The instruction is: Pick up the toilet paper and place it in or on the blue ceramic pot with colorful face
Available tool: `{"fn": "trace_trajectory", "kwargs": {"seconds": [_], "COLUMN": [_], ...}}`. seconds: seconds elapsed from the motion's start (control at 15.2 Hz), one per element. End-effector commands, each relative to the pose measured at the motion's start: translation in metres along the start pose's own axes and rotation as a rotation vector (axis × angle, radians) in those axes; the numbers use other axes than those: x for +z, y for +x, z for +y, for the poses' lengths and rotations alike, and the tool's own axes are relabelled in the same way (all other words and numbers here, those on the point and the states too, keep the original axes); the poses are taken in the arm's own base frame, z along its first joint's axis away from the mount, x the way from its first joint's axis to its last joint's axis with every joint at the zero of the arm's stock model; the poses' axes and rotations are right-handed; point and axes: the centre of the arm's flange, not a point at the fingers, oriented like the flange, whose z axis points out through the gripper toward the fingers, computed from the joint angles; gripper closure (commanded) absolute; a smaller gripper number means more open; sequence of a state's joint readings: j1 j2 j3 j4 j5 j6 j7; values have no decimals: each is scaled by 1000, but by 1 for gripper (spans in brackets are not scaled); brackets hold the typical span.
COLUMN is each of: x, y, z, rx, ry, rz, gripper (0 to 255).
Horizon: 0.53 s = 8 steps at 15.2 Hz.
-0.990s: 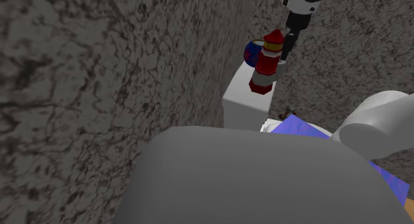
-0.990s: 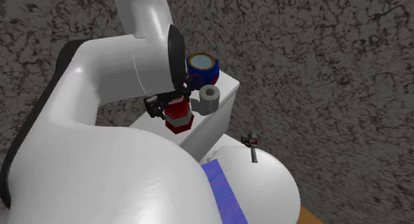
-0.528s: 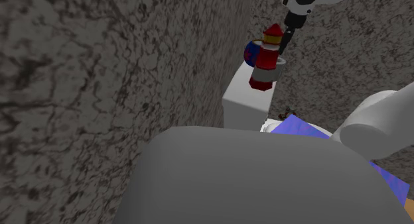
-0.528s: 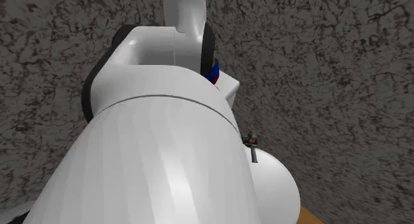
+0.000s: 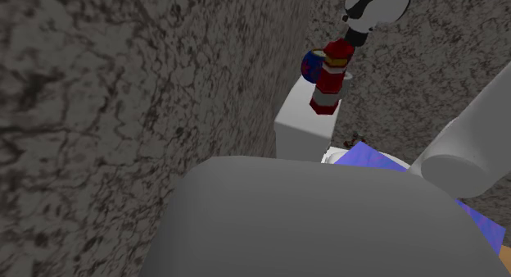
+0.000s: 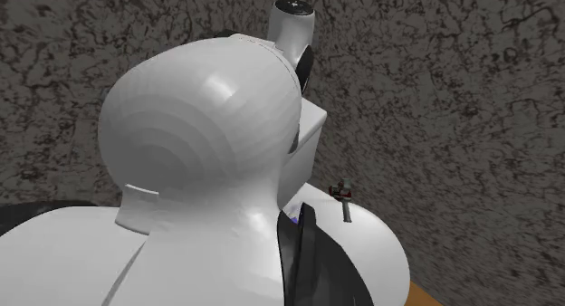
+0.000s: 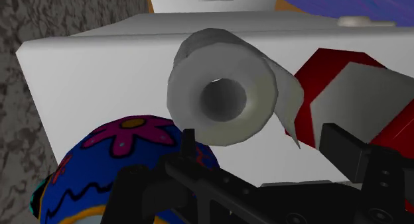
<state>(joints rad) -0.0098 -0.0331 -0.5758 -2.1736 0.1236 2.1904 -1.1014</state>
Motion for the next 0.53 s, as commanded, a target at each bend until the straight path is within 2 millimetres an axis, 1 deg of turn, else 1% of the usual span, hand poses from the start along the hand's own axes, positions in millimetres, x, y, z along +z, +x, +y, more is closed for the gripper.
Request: {"fn": "trace_trajectory", "kwargs": {"seconds": [0.0, 0.46], "x": [11, 48], "y": [4, 5], "z": [21, 21], "rx": [-22, -22], "ry": [6, 6], "rz": [18, 18], "gripper": [0, 0]}}
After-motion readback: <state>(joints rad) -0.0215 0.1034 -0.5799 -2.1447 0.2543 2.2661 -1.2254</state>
